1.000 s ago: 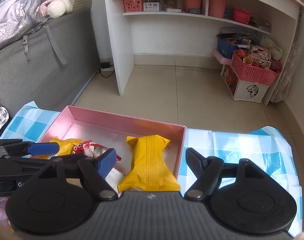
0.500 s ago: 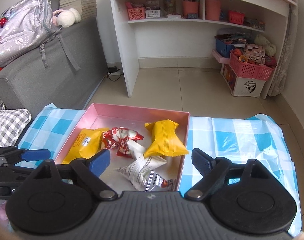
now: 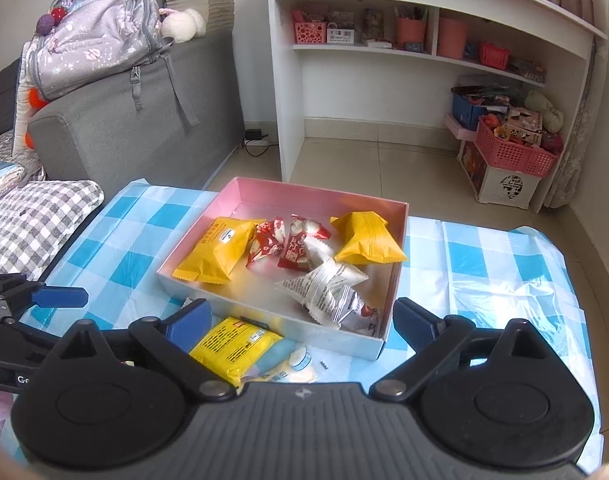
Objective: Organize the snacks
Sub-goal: 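Withdraw both grippers from the box back over the snack pile, then lower the left gripper onto the orange biscuit pack and close it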
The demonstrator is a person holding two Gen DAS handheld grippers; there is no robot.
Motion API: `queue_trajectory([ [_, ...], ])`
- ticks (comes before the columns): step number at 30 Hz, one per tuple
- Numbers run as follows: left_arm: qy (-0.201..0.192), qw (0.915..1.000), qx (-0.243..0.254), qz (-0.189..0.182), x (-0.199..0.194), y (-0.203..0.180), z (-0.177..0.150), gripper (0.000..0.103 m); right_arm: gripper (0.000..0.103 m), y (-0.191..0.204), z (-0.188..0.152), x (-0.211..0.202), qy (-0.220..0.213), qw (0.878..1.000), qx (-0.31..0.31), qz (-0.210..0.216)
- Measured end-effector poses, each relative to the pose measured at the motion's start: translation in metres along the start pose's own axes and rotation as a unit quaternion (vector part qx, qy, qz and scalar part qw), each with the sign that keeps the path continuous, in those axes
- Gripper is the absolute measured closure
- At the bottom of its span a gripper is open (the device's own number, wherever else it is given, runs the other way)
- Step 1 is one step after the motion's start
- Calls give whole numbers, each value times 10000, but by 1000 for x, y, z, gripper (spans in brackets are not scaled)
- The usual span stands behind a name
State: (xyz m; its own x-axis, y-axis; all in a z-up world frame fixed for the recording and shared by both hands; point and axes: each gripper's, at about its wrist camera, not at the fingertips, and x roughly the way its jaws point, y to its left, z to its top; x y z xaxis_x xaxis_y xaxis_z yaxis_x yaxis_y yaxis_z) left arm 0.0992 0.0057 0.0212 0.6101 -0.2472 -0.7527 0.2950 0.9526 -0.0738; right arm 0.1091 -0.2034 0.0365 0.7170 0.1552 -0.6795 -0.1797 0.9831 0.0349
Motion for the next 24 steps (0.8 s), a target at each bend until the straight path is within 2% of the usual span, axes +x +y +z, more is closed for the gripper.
queue_trajectory([
  [13,-72,9999,0,109,-16,19,-39,6,1,17,-36,0,-27,9999,-70,83],
  [17,-64,9997,33,242,-15,27,-47,6,1,14,-48,3,-24,9998,-95,175],
  [24,224,9994,166,215,-6,44,-68,6,1,11,-68,14,257,9991,-187,280],
])
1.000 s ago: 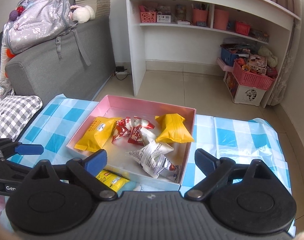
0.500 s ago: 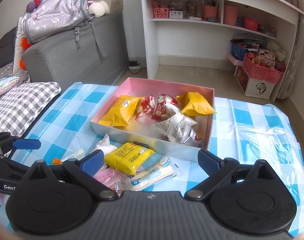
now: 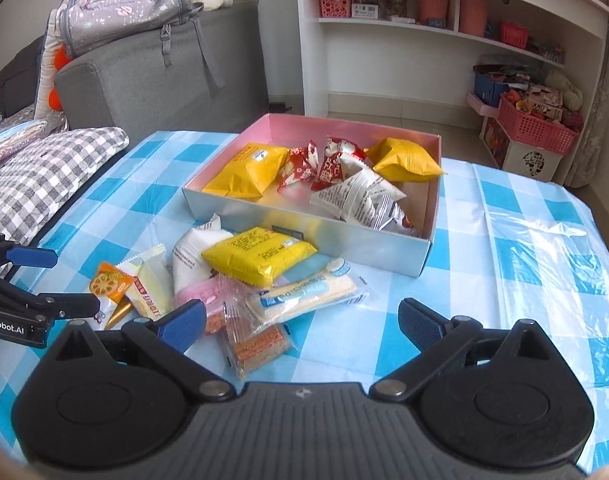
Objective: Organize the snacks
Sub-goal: 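Lower the left gripper onto the orange biscuit pack and close it, then grasp the white milk stick pack with the right gripper while the left gripper holds the biscuit pack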
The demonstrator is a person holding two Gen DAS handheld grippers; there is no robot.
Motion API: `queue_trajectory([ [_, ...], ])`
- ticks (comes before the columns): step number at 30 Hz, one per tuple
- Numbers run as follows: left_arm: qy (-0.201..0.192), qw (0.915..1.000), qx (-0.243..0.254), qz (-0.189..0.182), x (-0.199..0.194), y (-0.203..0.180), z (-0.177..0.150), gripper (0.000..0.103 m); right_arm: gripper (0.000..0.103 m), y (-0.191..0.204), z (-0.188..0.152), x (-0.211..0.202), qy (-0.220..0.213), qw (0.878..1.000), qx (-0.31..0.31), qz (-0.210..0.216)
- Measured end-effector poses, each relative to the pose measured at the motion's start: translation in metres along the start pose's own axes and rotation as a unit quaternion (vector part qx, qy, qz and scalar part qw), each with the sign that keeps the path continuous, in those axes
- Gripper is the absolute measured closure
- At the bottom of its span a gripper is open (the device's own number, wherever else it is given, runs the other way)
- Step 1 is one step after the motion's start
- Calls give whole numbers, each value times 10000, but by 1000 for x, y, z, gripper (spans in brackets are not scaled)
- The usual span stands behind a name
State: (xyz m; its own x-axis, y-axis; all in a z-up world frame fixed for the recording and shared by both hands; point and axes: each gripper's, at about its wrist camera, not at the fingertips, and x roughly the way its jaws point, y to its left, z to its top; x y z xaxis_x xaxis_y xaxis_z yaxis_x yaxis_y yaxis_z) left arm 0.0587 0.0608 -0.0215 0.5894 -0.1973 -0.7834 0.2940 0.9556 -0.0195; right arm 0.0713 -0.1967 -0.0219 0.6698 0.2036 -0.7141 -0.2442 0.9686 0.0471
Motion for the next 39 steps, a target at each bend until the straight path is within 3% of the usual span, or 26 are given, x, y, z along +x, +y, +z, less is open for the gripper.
queue_trajectory([
  [8,169,9995,-174,-211,4,19,-10,6,1,7,-11,11,327,9993,-170,90],
  [15,194,9986,-199,-452,10,14,-10,8,1,1,0,14,117,9989,445,135],
  [22,389,9978,-23,-540,25,-4,-9,33,4,-15,9,30,-11,9936,1106,-247],
  [29,393,9982,-66,-445,31,-9,-7,59,5,-12,8,46,229,9937,1053,-304],
  [39,462,9984,-94,-311,28,-5,-8,66,12,-22,5,39,460,9949,882,-188],
])
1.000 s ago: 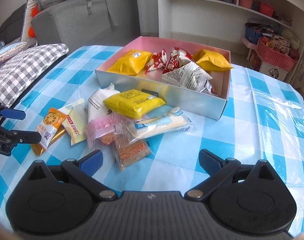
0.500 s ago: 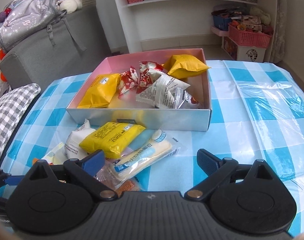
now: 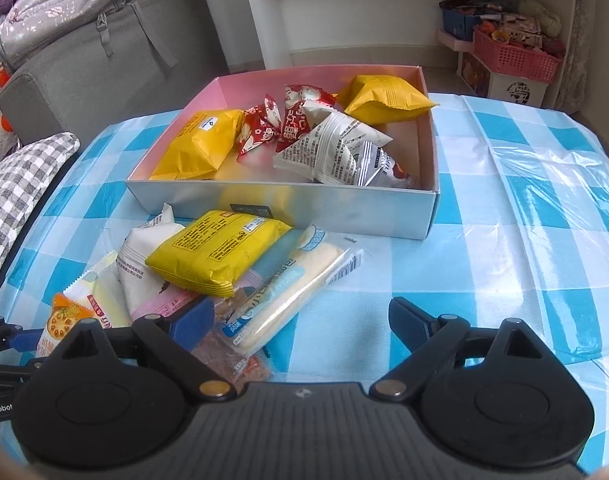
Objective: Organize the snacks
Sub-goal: 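Grasp the white milk stick pack with the right gripper while the left gripper holds the biscuit pack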
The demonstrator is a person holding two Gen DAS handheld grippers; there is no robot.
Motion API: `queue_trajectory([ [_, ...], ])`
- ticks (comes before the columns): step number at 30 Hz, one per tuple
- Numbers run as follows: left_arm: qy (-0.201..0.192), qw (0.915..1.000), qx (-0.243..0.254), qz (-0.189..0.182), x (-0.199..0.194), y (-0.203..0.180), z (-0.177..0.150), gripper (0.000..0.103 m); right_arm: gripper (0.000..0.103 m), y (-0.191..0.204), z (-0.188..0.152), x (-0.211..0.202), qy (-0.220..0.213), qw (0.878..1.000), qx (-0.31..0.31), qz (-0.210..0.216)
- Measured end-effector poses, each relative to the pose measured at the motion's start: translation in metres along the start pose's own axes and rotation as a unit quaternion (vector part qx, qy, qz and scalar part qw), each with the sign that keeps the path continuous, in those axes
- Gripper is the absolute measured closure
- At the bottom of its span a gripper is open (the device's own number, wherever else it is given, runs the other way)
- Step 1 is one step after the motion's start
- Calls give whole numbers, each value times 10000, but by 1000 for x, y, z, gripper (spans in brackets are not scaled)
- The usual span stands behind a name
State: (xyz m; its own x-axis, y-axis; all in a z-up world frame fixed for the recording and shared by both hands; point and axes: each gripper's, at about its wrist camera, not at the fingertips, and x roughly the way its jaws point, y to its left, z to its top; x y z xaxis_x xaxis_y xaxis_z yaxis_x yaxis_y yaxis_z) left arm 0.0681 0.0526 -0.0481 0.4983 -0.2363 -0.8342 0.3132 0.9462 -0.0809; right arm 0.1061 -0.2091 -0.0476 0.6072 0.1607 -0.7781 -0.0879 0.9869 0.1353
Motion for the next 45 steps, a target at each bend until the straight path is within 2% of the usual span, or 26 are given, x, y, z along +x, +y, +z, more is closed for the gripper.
queue_trajectory([
  [2,20,10000,-71,20,-1,3,0,66,12,-8,-1,-2,73,9999,29,-75],
  [3,32,9999,-115,29,-1,4,0,66,15,-12,-2,-3,113,9999,46,-114],
  [5,54,9998,-183,84,-1,6,1,66,25,-19,-3,-2,270,9986,-41,-457],
  [6,63,9997,-204,116,-1,6,2,66,20,-22,-5,-3,238,9983,-53,-531],
  [7,71,9996,-214,143,-1,6,2,66,20,-25,-5,-4,231,9981,-34,-567],
  [17,35,9997,-167,159,2,0,3,63,23,-41,3,-8,185,9971,730,-144],
  [25,-8,9995,-111,300,6,-6,6,63,27,-22,4,9,326,9965,765,-32],
  [31,-95,9986,-57,520,9,-13,6,64,41,3,0,17,303,9983,124,-481],
  [34,-97,9983,-47,566,10,-15,6,65,53,13,-3,17,266,9976,-205,-603],
  [36,-88,9983,-79,569,9,-14,7,66,70,18,-5,16,217,9970,-447,-592],
  [39,-77,9983,-154,558,8,-13,7,67,80,24,-4,14,219,9957,-636,-635],
  [45,-96,9985,-256,474,3,-9,8,67,85,18,0,8,207,9967,-496,-610],
])
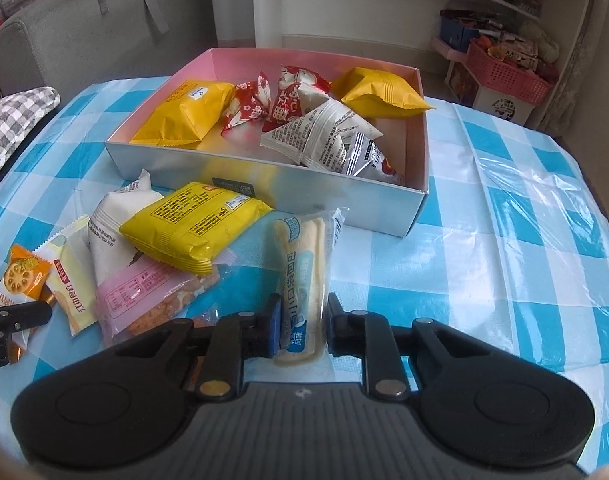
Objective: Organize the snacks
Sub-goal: 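Grasp the white milk stick pack with the right gripper while the left gripper holds the biscuit pack, then carry both packs into the pink box and open both grippers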
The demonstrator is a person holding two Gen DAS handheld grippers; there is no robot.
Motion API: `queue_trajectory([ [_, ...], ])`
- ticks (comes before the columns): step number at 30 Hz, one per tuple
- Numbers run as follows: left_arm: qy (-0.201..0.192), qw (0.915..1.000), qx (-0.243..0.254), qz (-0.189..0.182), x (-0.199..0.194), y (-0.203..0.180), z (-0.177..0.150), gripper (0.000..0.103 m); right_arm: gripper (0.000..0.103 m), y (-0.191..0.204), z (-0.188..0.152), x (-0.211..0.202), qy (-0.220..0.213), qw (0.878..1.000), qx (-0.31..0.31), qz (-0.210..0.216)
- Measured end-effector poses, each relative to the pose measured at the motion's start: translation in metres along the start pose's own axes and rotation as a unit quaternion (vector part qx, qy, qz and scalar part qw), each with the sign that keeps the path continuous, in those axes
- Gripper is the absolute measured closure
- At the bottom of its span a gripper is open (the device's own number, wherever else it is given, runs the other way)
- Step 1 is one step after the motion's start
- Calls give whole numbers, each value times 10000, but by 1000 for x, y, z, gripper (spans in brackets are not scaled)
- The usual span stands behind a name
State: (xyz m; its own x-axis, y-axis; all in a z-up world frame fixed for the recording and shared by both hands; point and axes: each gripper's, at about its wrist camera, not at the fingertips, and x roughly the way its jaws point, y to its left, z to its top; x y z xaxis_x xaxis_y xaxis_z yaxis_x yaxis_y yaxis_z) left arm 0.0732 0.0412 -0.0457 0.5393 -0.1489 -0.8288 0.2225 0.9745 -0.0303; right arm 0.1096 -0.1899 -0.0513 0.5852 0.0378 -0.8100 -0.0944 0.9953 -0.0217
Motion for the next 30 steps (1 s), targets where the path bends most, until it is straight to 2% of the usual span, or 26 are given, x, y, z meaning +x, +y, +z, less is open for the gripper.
queue_trajectory([
  [17,-218,9981,-506,-293,-21,16,10,68,87,-21,5,-15,-86,9978,645,102],
  [30,-606,9951,-665,-399,-40,12,23,68,87,-38,15,-47,-519,9875,1333,668],
])
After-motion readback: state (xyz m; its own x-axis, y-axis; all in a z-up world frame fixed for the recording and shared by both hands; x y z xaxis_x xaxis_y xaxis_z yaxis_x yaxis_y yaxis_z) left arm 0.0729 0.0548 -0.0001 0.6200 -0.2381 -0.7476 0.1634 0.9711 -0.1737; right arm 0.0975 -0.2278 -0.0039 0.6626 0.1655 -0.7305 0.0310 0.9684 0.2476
